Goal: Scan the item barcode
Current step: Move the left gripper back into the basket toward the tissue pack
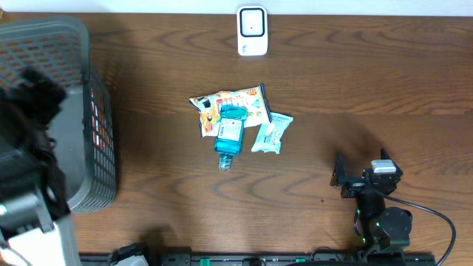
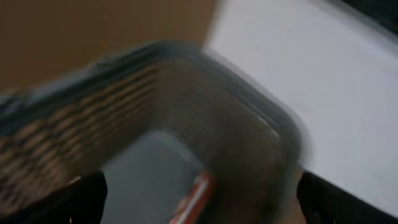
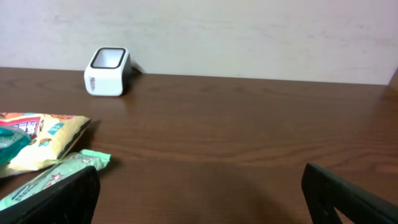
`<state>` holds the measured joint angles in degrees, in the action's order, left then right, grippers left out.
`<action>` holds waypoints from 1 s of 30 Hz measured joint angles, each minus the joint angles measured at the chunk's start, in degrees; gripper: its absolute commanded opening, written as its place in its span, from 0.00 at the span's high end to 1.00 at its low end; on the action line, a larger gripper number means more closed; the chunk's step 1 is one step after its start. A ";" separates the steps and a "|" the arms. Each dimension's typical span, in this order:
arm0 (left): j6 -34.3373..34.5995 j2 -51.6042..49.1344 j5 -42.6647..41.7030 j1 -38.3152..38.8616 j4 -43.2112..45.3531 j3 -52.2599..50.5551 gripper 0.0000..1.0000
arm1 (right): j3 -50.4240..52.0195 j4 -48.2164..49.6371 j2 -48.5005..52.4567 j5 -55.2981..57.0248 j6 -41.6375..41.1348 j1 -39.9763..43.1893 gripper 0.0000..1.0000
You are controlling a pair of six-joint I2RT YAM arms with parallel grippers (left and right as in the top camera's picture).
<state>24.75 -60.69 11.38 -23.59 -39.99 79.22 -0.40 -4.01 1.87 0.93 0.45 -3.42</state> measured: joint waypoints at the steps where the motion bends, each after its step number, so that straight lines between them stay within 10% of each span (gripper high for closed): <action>1: 2.75 -1.92 0.09 -2.69 -1.53 0.00 0.02 | 0.00 0.00 0.00 0.00 0.00 0.00 0.01; 13: 17.46 -25.42 0.17 -15.02 -10.32 -0.59 0.07 | 0.00 -0.02 0.00 0.00 0.00 0.00 0.01; 30: 19.45 -49.55 4.42 -15.54 -5.05 -1.05 0.19 | 0.00 -0.02 0.00 0.00 0.00 0.00 0.01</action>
<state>44.21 -110.24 15.79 -39.13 -45.04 78.17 -0.40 -4.03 1.87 0.93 0.45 -3.42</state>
